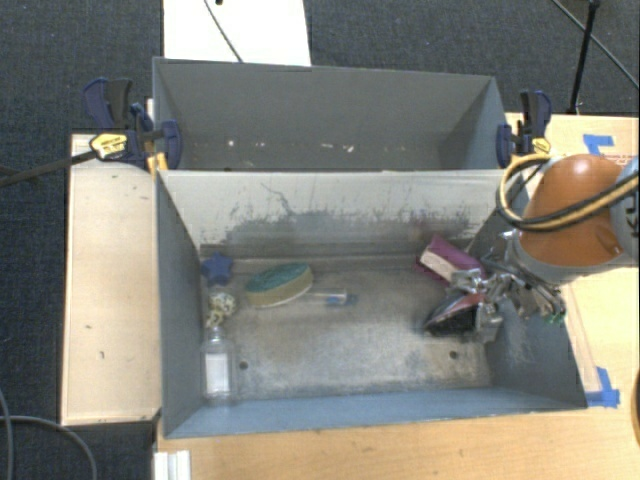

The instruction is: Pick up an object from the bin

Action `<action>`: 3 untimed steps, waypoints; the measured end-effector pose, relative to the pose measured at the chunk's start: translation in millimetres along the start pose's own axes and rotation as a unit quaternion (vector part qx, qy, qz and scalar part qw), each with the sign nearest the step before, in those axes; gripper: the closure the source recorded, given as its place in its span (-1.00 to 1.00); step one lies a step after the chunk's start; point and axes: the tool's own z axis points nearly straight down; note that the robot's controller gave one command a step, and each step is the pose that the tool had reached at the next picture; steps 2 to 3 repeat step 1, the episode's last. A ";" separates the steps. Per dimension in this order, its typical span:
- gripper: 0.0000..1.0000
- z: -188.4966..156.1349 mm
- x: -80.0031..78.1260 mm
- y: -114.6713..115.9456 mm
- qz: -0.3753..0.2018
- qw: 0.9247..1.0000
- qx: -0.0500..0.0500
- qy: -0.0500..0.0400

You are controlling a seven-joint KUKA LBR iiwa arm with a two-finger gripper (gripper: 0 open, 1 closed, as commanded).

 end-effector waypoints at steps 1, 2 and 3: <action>1.00 -176.8 4.3 4.6 -0.170 0.985 0.003 0.000; 1.00 -176.8 4.3 4.6 -0.170 0.985 0.003 0.000; 1.00 -176.8 4.3 4.6 -0.170 0.985 0.003 0.000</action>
Offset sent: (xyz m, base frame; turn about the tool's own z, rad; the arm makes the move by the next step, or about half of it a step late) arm -0.0084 0.0032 0.1733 -0.3422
